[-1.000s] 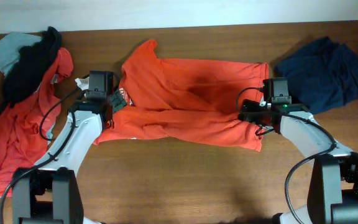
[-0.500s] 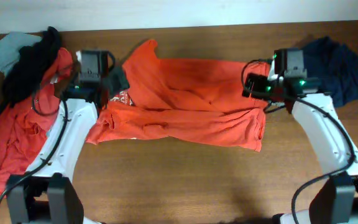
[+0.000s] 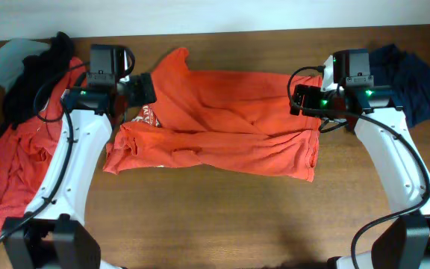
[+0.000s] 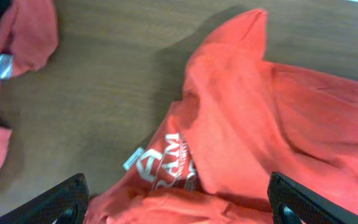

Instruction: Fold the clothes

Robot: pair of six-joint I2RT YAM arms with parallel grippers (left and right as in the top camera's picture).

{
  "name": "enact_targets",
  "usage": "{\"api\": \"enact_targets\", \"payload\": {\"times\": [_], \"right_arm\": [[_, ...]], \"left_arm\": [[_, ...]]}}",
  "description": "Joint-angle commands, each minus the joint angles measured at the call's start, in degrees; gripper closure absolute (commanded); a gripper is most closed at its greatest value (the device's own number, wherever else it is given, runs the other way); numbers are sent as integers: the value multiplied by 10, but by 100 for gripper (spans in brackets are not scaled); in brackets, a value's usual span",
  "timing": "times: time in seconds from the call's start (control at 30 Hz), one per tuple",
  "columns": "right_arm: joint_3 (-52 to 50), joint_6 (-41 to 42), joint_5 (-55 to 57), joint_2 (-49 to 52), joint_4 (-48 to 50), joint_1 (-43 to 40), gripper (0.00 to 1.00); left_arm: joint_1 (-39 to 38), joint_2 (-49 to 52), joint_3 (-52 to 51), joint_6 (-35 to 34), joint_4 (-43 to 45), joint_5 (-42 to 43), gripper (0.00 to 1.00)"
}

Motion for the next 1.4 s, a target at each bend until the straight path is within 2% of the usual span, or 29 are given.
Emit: {"api": "enact_targets", "payload": {"times": [0.0, 0.27, 0.53, 0.97, 1.37], "right_arm": [[14, -19, -16, -9, 8, 3, 1], [83, -71, 11, 4, 7, 2, 1], [99, -90, 41, 80, 74, -19, 1], [99, -105, 42, 198, 137, -39, 0], [99, -105, 51, 224, 170, -39, 0]], "left_arm": [[-9, 36, 54, 41, -8, 29, 5], [-28, 179, 276, 85, -85, 27, 2], [-27, 339, 407, 85, -35, 18, 2], [-27, 457, 415, 113, 159, -3, 1], [-32, 512, 415, 123, 191, 29, 3]]}}
